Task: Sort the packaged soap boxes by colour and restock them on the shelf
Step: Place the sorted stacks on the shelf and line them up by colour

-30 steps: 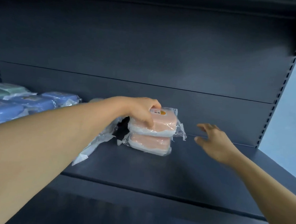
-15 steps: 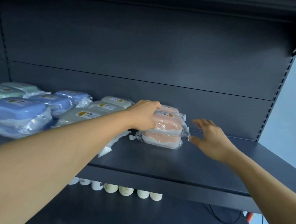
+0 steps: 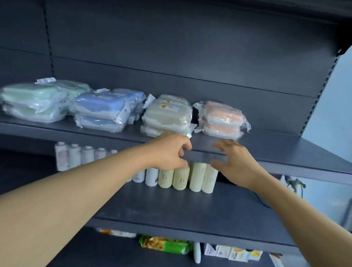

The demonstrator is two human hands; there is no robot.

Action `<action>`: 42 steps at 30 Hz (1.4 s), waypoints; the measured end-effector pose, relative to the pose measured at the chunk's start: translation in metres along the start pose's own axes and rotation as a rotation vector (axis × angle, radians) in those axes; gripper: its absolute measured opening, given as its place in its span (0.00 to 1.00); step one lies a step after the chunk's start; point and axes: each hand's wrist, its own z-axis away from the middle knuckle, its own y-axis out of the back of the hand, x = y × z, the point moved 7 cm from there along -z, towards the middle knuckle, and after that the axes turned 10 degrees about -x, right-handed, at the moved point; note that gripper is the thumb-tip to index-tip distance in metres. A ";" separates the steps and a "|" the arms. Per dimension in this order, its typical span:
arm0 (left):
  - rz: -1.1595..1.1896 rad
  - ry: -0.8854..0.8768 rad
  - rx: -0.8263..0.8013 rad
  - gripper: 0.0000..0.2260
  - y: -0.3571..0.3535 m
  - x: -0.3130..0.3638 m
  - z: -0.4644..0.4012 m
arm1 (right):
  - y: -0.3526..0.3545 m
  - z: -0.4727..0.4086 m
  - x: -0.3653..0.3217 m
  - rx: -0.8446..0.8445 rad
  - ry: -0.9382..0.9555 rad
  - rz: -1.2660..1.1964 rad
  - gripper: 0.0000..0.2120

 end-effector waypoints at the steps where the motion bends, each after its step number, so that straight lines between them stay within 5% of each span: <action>1: -0.002 0.018 -0.033 0.17 -0.008 -0.011 0.015 | -0.012 0.008 -0.012 -0.013 0.008 0.003 0.23; 12: 0.066 0.247 -0.360 0.21 -0.130 -0.131 0.125 | -0.191 0.075 -0.076 -0.405 -0.036 -0.059 0.25; 25: 0.333 0.613 -0.493 0.20 -0.310 -0.256 0.220 | -0.432 0.123 -0.071 -0.933 0.023 -0.035 0.29; 37: 0.431 0.828 -0.580 0.22 -0.491 -0.328 0.295 | -0.648 0.186 -0.072 -1.224 0.492 0.320 0.35; 42: 0.410 0.851 -0.598 0.22 -0.530 -0.345 0.306 | -0.708 0.205 -0.062 -1.249 0.699 0.546 0.30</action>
